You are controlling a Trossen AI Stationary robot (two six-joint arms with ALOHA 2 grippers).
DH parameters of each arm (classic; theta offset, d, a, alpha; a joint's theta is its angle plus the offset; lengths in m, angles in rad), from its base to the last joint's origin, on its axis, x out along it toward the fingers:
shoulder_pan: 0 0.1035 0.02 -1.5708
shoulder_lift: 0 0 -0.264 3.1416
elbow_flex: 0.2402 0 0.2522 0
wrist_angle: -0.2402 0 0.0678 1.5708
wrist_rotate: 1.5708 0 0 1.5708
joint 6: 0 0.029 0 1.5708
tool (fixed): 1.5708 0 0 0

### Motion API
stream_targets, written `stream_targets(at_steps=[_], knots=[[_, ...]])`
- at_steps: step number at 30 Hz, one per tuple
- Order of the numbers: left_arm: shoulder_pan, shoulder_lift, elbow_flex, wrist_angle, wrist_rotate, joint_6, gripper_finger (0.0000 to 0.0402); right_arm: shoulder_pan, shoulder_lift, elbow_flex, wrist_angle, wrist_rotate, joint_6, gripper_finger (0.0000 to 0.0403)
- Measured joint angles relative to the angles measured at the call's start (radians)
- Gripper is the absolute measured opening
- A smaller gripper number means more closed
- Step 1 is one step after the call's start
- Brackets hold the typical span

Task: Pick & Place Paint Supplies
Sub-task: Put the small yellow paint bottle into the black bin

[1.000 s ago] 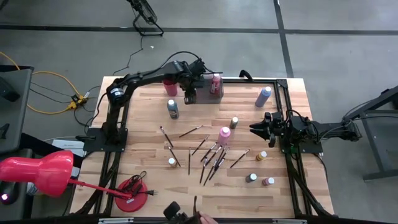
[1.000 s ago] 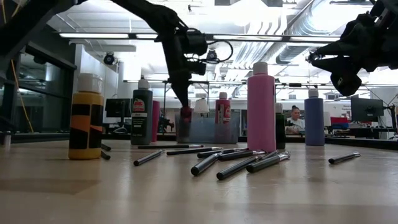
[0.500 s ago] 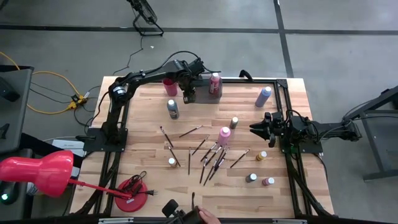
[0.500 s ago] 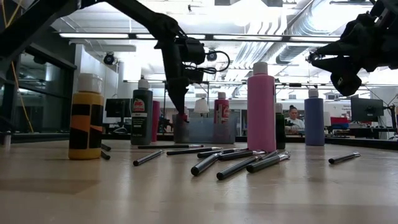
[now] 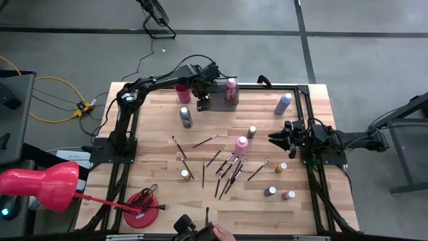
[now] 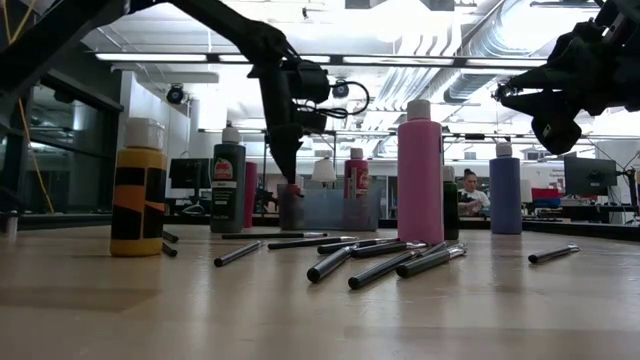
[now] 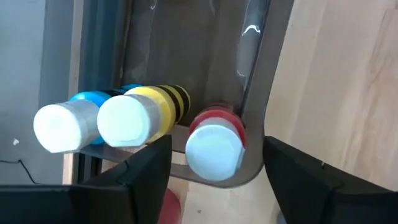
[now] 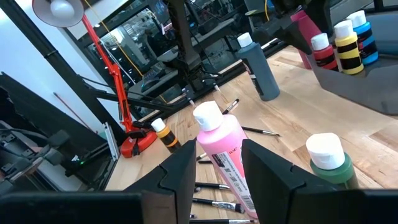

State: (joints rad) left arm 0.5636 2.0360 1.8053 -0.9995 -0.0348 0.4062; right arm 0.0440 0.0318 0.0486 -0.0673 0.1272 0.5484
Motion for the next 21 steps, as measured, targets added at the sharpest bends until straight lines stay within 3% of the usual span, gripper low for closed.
stream_targets(at_steps=[8,16,21], knots=[[-0.014,-0.104,0.0,-0.031,0.0,0.08,0.0247,0.0,0.0,0.0,0.0,0.0,0.0,0.0123],[-0.113,-0.222,0.001,-0.222,0.196,0.403,0.0248,0.0,0.0,0.0,0.0,0.0,0.0,0.0123],[-0.194,-0.28,0.001,-0.312,0.233,0.512,0.0248,0.0,0.0,0.0,0.0,0.0,0.0,0.0123]])
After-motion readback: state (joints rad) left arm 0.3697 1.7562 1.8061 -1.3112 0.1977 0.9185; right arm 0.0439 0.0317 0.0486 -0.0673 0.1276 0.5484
